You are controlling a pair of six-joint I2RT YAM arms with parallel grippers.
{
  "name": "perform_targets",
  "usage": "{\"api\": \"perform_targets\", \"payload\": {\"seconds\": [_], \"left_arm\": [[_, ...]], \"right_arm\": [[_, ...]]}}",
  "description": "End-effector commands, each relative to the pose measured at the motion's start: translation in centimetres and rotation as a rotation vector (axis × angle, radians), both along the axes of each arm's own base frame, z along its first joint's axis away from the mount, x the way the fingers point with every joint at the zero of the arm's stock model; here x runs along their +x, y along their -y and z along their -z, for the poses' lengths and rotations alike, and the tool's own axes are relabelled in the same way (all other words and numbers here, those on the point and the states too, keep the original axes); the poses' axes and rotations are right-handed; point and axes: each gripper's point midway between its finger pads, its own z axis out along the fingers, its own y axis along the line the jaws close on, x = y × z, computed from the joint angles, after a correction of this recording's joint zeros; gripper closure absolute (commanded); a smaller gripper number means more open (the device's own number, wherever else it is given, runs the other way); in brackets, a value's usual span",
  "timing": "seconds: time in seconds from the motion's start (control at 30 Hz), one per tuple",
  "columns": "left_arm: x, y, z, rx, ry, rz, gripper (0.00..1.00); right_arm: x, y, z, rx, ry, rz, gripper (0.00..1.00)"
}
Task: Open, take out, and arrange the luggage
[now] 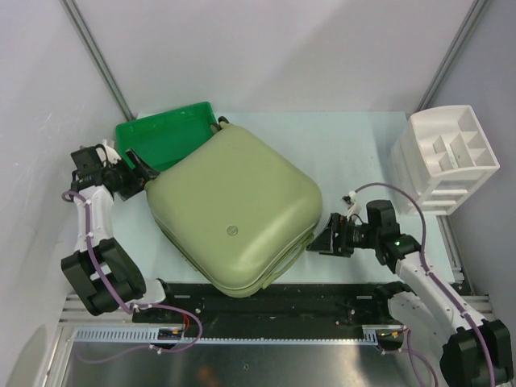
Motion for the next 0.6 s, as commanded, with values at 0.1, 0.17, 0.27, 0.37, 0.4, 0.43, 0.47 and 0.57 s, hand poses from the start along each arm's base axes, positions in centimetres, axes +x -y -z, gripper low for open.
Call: {"api": "perform_targets", "payload": {"seconds": [0.1,0.17,0.27,0.37,0.4,0.43,0.47,0.57], "left_arm": [[-3.4,3.5,-0.4,-0.097,-0.036,0.106,0.17],[-3.6,3.4,-0.4,-0.092,-0.033,0.101,0.17],[-3.7,3.0,-0.3,-0.095,-0.032,0.092,0.16],[-3.6,2.2,-0.7,-0.091,-0.018,0.070,0.16],[-3.6,2.0,-0.8,-0.088,-0.016,0.068,0.16],[-3.5,1.8,-1.0,-0.087,-0.010,0.066,0.17],[-3.4,1.8,-1.0,-0.096,-0.008,0.069,0.17],[-3.5,2.1,-0.8,-0.116,-0.011,0.080,0.16]], "right_arm": [[0.6,-2.6,1.6,0.109,-0.112,0.019,0.33],[1.3,-3.1,1.5,0.132,-0.101,0.033,0.35],[1.7,-4.3,2.4,0.161,-0.114,0.048,0.36],[1.9,-4.9,3.2,0.149,-0.105,0.060,0.40],[2.1,-5.1,3.2,0.155,-0.093,0.061,0.42],[2.0,-5.4,3.8,0.141,-0.107,0.065,0.43],[2.1,-5.4,4.1,0.137,-0.116,0.071,0.45],[3.6,-5.8,3.9,0.159,-0.110,0.084,0.57]]}}
